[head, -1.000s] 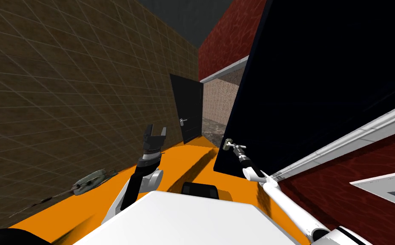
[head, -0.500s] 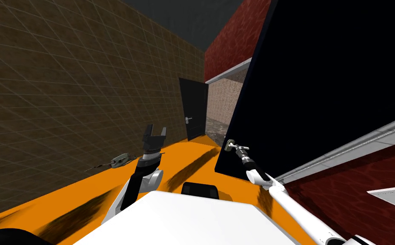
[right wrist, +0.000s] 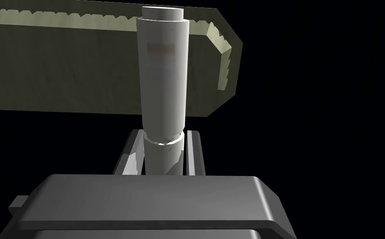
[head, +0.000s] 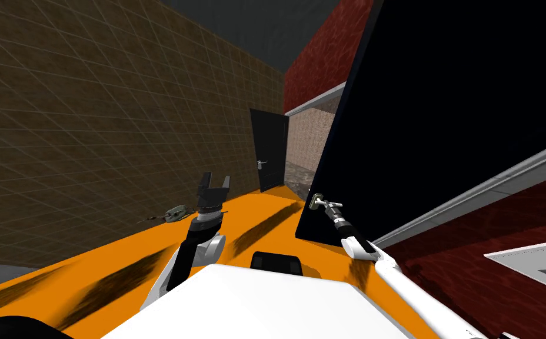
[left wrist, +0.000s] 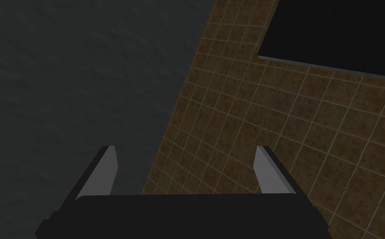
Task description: Pull the door open
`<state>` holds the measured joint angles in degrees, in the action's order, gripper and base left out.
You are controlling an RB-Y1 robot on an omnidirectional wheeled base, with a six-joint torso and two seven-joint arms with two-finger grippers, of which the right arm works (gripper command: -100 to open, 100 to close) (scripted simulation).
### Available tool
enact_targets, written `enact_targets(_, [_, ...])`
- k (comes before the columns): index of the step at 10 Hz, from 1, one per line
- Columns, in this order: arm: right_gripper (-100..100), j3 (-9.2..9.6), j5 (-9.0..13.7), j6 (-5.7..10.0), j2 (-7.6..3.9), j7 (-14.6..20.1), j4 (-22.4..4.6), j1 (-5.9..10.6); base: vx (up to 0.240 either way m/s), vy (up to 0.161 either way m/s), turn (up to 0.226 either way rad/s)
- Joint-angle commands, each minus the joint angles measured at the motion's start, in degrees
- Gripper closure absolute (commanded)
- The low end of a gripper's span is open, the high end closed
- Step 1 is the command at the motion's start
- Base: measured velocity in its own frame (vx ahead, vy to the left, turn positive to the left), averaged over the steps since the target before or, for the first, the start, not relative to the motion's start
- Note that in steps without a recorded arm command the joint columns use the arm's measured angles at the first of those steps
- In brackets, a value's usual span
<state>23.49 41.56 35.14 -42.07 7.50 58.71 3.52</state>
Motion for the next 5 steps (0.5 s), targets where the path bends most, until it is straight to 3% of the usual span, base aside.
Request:
enact_targets(1, [100,1.43,0.25,0.7,-0.95,0.26,0.9,-0.56,-0.17,-0.07,0.027])
enact_targets(5, [100,5.48,1.12,2.67,-3.68,0.82,4.63,-2.21,-0.184,-0.092,0.023])
